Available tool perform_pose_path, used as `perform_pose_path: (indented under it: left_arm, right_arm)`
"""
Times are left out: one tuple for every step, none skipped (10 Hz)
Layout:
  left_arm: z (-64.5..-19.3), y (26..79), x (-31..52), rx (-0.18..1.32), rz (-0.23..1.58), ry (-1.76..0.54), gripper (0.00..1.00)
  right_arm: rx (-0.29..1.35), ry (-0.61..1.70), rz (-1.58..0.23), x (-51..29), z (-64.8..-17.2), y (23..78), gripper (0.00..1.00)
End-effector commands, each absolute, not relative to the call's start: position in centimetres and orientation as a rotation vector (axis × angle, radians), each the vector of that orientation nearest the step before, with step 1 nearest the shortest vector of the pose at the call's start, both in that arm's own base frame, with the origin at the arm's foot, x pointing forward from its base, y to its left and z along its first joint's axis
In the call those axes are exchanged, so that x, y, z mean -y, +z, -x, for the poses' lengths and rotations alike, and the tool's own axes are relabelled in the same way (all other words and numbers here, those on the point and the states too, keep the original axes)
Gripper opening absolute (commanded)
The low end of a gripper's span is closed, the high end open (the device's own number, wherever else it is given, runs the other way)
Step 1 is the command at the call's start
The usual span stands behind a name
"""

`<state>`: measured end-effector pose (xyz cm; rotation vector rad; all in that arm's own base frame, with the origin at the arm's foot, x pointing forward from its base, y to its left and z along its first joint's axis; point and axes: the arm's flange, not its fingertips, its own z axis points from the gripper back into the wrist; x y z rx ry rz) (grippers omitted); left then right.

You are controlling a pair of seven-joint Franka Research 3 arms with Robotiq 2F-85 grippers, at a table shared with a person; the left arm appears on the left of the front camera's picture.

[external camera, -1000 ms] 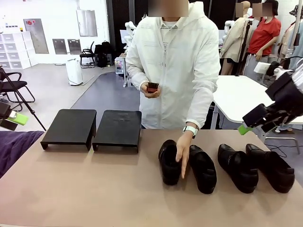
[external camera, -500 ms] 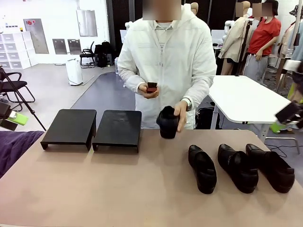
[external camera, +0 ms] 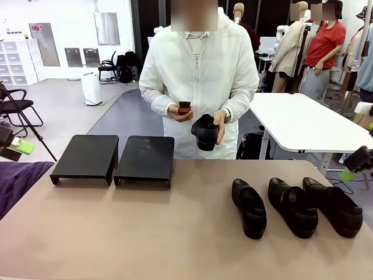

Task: Organize the shoes by placing them on the stand.
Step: Pick up one Shoe and place it in the middle of the table.

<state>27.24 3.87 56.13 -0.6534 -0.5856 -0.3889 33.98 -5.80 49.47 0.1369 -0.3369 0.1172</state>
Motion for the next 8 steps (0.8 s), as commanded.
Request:
perform_pose_path:
  left_arm:
    - [-27.3,56.2,-3.9,0.595,0.673,-0.406,1.00]
    - [-27.3,56.2,-3.9,0.595,0.673,-0.406,1.00]
    - [-27.3,56.2,-3.9,0.595,0.673,-0.406,1.00]
    - [-27.3,56.2,-3.9,0.595,0.673,-0.406,1.00]
    - [-27.3,56.2,-3.9,0.595,0.673,-0.406,1.00]
    - [-27.3,56.2,-3.9,0.595,0.673,-0.406,1.00]
    - [-27.3,56.2,-3.9,0.595,0.673,-0.406,1.00]
    - [-27.3,56.2,-3.9,0.595,0.673,-0.406,1.00]
  right_arm:
    - [0.344,0.129,-0.113,4.7,-35.1,42.5,1.00]
    - [0.343,0.133,-0.115,4.3,-36.4,39.3,1.00]
    - [0.326,0.118,-0.115,3.9,-37.4,36.9,1.00]
    - [0.305,0.094,-0.107,3.1,-38.1,35.6,1.00]
    - [0.296,0.071,-0.118,2.2,-38.8,35.0,1.00]
    - [0.300,0.025,-0.101,1.2,-39.2,34.2,1.00]
    - [0.273,0.093,-0.095,3.8,-41.5,37.0,1.00]
    - [0.273,0.093,-0.095,3.8,-41.5,37.0,1.00]
